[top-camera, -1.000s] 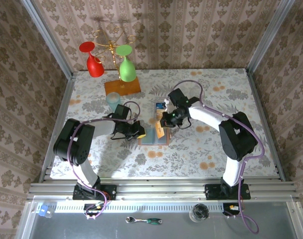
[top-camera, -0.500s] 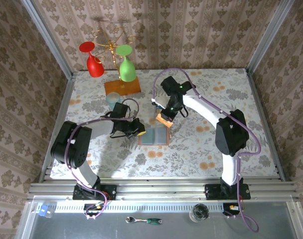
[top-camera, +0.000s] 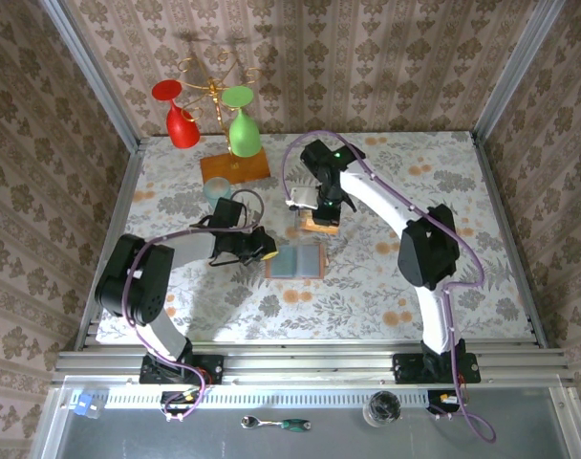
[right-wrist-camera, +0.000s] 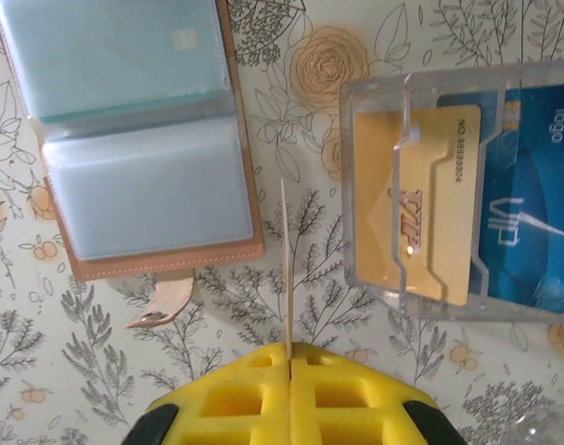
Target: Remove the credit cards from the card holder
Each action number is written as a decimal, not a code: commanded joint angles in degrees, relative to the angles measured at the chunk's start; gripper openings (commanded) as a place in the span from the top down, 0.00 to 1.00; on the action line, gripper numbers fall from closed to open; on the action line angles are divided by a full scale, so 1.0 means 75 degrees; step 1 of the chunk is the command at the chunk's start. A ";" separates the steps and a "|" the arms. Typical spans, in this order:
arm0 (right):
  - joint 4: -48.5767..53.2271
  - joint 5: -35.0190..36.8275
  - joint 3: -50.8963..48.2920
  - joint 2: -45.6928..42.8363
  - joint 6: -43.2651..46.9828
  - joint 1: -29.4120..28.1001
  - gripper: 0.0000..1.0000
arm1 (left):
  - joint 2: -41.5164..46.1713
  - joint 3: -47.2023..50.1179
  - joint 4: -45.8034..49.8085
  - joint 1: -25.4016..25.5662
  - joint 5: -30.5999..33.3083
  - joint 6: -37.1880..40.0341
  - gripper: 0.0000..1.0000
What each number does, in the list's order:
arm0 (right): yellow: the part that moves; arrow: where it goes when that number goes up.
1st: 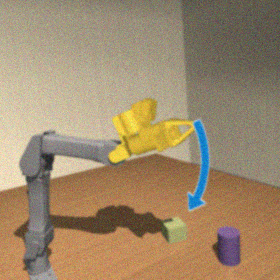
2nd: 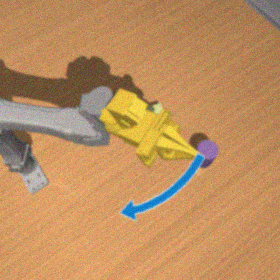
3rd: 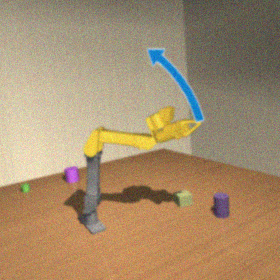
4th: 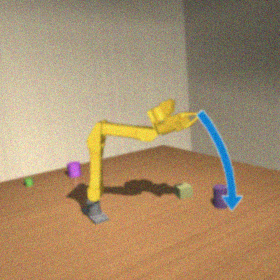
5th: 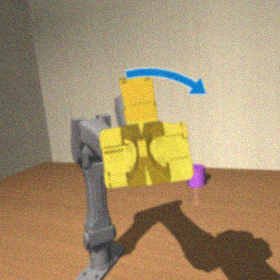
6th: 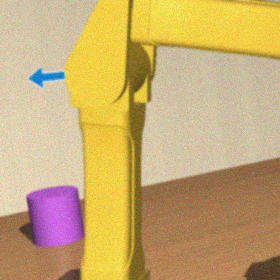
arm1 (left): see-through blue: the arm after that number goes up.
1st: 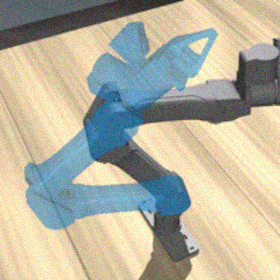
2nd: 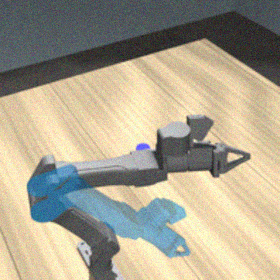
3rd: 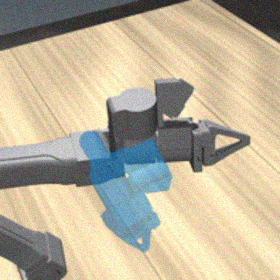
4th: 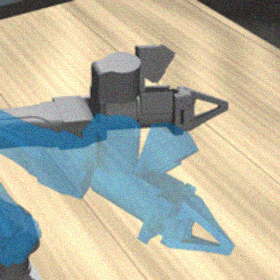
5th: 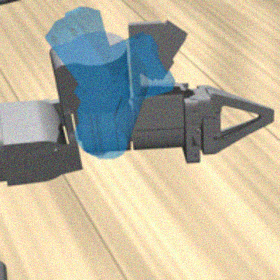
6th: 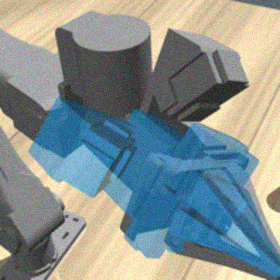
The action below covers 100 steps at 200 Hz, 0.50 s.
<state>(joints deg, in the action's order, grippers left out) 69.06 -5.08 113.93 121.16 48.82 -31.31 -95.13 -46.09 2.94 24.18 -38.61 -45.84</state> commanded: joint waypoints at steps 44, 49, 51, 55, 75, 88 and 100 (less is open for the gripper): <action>0.1567 -0.0223 0.2314 0.1231 0.0825 0.0184 1.00 | 0.0412 0.0251 -0.0077 -0.0110 -0.0050 -0.0118 0.92; 0.1641 -0.0242 0.2477 0.1325 0.0842 0.0196 1.00 | 0.0407 0.0233 -0.0045 -0.0118 -0.0044 -0.0089 0.92; 0.1664 -0.0238 0.2545 0.1366 0.0842 0.0195 1.00 | 0.0404 0.0228 -0.0027 -0.0119 -0.0043 -0.0087 0.92; 0.1714 -0.0234 0.2668 0.1441 0.0851 0.0212 1.00 | 0.0418 0.0220 0.0001 -0.0125 -0.0043 -0.0066 0.92; 0.1951 -0.0133 0.3287 0.1814 0.0895 0.0294 1.00 | 0.0441 0.0194 0.0065 -0.0166 -0.0031 -0.0030 0.92; 0.2100 -0.0120 0.3703 0.2030 0.0918 0.0353 1.00 | 0.0469 0.0211 0.0097 -0.0172 -0.0001 -0.0043 0.92; 0.2130 -0.0116 0.3978 0.2189 0.0917 0.0395 1.00 | 0.0497 0.0215 0.0122 -0.0175 0.0033 -0.0043 0.92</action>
<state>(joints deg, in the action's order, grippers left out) 80.05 -5.80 139.20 134.69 54.17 -29.10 -93.23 -44.66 2.61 23.22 -38.57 -46.50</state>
